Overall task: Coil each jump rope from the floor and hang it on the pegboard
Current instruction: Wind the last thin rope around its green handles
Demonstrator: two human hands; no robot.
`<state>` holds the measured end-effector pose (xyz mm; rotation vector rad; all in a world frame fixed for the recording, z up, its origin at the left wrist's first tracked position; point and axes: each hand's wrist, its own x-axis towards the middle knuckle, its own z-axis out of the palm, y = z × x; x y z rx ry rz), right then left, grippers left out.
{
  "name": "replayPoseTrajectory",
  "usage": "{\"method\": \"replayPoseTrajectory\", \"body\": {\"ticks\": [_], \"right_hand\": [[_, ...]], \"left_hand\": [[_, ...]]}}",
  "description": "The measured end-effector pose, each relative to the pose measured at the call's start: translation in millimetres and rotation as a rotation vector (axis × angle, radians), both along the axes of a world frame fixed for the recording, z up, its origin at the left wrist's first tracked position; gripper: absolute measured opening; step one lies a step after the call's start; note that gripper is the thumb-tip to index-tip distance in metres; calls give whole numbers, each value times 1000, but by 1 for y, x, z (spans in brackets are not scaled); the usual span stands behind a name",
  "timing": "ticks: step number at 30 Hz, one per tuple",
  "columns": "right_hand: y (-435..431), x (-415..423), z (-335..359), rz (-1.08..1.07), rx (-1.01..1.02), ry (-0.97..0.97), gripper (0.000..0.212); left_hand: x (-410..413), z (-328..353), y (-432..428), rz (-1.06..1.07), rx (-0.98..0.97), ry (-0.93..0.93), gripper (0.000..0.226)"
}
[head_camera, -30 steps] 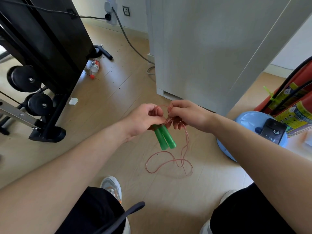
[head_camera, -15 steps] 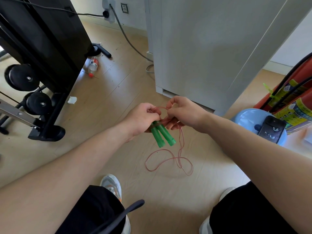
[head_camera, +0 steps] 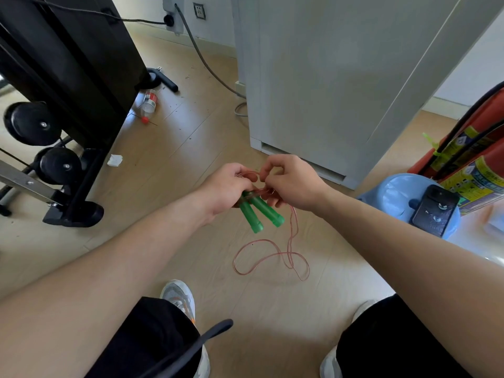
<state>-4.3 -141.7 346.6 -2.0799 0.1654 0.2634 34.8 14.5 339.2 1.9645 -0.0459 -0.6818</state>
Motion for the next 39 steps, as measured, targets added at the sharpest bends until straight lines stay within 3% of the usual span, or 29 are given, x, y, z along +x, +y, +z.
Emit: {"method": "replayPoseTrajectory", "body": {"ticks": [10, 18, 25, 32, 39], "right_hand": [[-5, 4, -3, 76, -288, -78, 19], [-12, 6, -5, 197, -284, -130, 23], [-19, 6, -5, 276, -322, -150, 20], [-13, 4, -11, 254, -308, -128, 44], [-12, 6, -12, 273, -363, -108, 26]], "left_hand": [[-1, 2, -1, 128, -321, 297, 29], [-1, -1, 0, 181, -400, 343, 25], [-2, -3, 2, 206, -429, 333, 25], [2, -2, 4, 225, -426, 263, 24], [0, -5, 5, 100, -275, 105, 26]]}}
